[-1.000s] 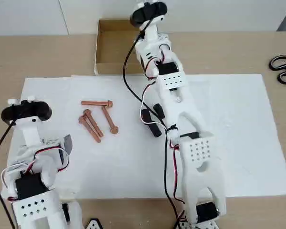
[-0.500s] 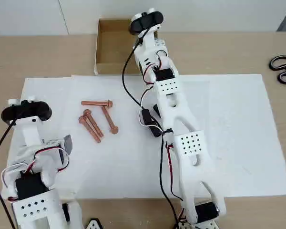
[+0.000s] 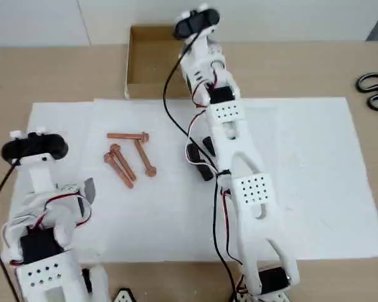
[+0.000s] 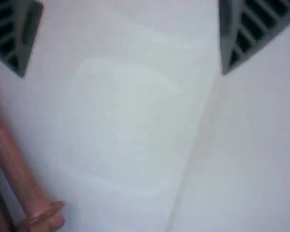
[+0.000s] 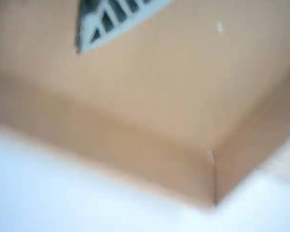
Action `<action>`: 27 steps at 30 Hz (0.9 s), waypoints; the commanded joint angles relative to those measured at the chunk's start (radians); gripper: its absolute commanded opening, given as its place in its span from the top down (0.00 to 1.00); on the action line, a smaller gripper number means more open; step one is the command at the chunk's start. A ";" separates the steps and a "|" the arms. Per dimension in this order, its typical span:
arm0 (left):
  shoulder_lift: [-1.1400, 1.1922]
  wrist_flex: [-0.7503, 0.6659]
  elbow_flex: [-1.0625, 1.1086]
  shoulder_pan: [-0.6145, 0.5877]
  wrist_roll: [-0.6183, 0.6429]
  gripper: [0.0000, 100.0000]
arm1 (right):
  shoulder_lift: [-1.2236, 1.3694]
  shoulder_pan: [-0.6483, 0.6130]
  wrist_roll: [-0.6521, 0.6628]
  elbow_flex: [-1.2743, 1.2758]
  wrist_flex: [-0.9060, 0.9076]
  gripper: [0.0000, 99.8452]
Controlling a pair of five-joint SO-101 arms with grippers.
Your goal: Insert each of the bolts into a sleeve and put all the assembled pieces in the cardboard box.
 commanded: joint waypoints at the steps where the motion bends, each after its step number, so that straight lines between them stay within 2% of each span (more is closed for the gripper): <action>1: -0.012 -0.020 -0.005 0.006 0.008 0.75 | -0.035 0.002 0.015 -0.186 0.093 0.84; 4: -0.012 -0.020 -0.005 0.006 0.008 0.75 | -0.035 -0.012 0.015 -0.365 0.203 0.84; 10: -0.012 -0.020 -0.005 0.006 0.008 0.75 | -0.248 -0.007 0.015 -0.362 0.372 0.84; 17: -0.012 -0.018 -0.005 0.006 0.008 0.75 | -0.522 -0.010 0.014 -0.361 0.751 0.84; 24: -0.009 -0.015 -0.005 0.006 0.008 0.75 | -0.797 -0.010 0.014 -0.361 1.233 0.84; 27: -0.008 -0.015 -0.005 0.006 0.008 0.75 | -0.888 0.018 0.014 -0.359 1.239 0.84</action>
